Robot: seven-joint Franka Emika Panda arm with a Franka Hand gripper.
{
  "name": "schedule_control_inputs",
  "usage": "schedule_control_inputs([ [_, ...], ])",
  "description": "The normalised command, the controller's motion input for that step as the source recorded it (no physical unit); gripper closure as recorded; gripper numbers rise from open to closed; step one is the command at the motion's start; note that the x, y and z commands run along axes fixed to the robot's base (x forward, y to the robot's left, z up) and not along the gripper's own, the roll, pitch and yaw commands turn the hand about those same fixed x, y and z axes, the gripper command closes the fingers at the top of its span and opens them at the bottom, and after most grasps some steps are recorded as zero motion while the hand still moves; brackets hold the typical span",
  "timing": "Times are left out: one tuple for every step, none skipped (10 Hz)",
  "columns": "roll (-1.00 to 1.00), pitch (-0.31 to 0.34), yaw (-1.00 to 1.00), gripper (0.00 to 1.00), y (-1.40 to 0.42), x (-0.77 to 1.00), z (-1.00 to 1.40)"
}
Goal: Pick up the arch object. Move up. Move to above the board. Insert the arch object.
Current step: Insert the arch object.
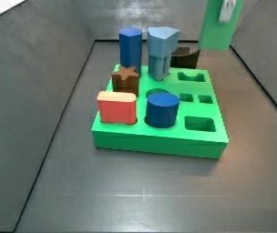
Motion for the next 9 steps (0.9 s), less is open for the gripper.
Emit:
schedule_control_inputs([
  [0.04,0.273,0.27,1.00,0.00,-0.06,-0.51],
  [0.04,0.244,0.20,1.00,0.00,-0.24,-0.51],
  [0.07,0.230,0.20,1.00,0.00,-0.41,-0.47],
  [0.00,0.200,0.00,1.00,0.00,-0.42,-0.38],
  [0.00,0.097,-0.19,1.00,0.00,0.00,-0.16],
  [0.00,0.041,-0.15,1.00,-0.19,0.05,-0.21],
  [0.04,0.036,-0.09,1.00,-0.52,0.15,-0.41],
  [0.03,0.041,-0.04,1.00,-0.44,0.04,-0.42],
  [0.00,0.104,0.00,1.00,-0.16,0.00,-0.46],
])
